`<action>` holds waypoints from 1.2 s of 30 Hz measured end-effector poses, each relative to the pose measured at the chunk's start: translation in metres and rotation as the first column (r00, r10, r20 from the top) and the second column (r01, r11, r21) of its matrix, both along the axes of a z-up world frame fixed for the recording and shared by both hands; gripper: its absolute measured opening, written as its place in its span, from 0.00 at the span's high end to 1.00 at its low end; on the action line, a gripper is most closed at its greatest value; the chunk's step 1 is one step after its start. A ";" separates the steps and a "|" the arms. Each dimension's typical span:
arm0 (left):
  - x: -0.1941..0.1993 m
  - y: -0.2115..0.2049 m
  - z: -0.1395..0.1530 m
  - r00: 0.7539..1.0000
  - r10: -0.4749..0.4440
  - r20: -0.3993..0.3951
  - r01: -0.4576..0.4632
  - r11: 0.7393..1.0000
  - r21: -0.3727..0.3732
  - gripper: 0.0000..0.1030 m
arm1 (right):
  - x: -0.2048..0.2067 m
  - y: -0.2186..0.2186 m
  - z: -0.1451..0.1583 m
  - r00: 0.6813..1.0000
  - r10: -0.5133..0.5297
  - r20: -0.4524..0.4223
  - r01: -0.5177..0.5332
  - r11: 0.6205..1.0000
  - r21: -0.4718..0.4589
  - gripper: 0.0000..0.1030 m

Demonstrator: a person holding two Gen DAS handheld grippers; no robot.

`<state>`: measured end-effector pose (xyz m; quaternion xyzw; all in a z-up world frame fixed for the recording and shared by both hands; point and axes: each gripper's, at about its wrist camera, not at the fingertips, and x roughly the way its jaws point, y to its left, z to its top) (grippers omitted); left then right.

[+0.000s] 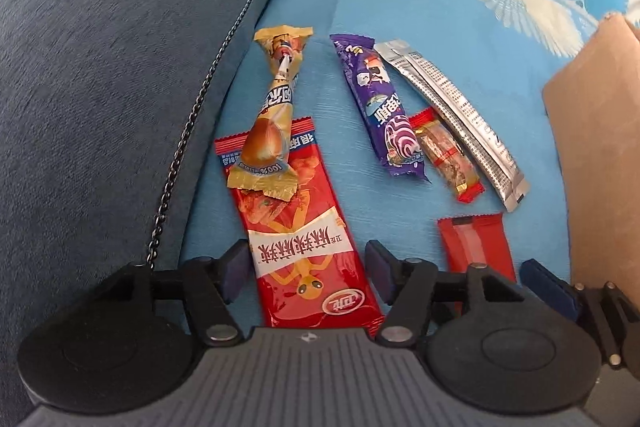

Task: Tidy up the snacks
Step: 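Close the left gripper on the red snack bag while the right grips the red wrapper, then carry the red snack bag and red wrapper over the cardboard box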

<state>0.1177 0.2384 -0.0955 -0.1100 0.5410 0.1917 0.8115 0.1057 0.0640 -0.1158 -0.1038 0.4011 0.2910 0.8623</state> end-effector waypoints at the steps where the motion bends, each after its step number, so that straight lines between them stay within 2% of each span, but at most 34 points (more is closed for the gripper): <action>1: 0.000 -0.001 0.000 1.000 -0.005 0.002 0.005 1.000 0.004 0.37 | 0.000 -0.001 0.001 1.000 0.005 0.002 -0.005 1.000 0.007 0.41; 2: 0.000 -0.001 0.000 1.000 -0.008 0.005 0.008 1.000 0.005 0.38 | 0.000 -0.001 0.002 1.000 0.009 0.006 -0.009 1.000 0.012 0.51; 4: -0.001 -0.003 0.001 1.000 -0.012 0.017 0.012 1.000 0.007 0.47 | 0.000 -0.003 0.002 1.000 0.009 0.004 -0.009 1.000 0.021 0.55; 5: -0.001 -0.003 0.002 1.000 -0.010 0.021 0.010 1.000 0.005 0.47 | 0.000 -0.005 0.003 1.000 0.004 0.002 -0.004 1.000 0.030 0.56; 12: -0.010 -0.004 0.013 0.998 0.010 0.064 -0.008 0.999 -0.033 0.50 | -0.008 -0.014 0.015 1.000 -0.002 0.017 0.000 0.996 0.086 0.57; 17: -0.025 -0.005 0.028 0.992 0.024 0.124 -0.016 0.998 -0.067 0.52 | -0.020 -0.022 0.030 0.998 0.002 0.059 -0.010 0.992 0.123 0.57; 23: -0.042 -0.009 0.048 0.983 0.035 0.178 -0.023 0.997 -0.067 0.55 | -0.029 -0.029 0.056 0.993 0.001 0.118 -0.020 0.987 0.160 0.57; 30: -0.059 -0.016 0.073 0.970 0.050 0.239 -0.031 0.996 -0.082 0.56 | -0.039 -0.044 0.087 0.981 0.004 0.193 -0.040 0.982 0.184 0.57; 36: -0.075 -0.028 0.093 0.948 0.070 0.310 -0.036 0.993 -0.114 0.56 | -0.041 -0.064 0.109 0.967 -0.013 0.255 -0.044 0.975 0.216 0.57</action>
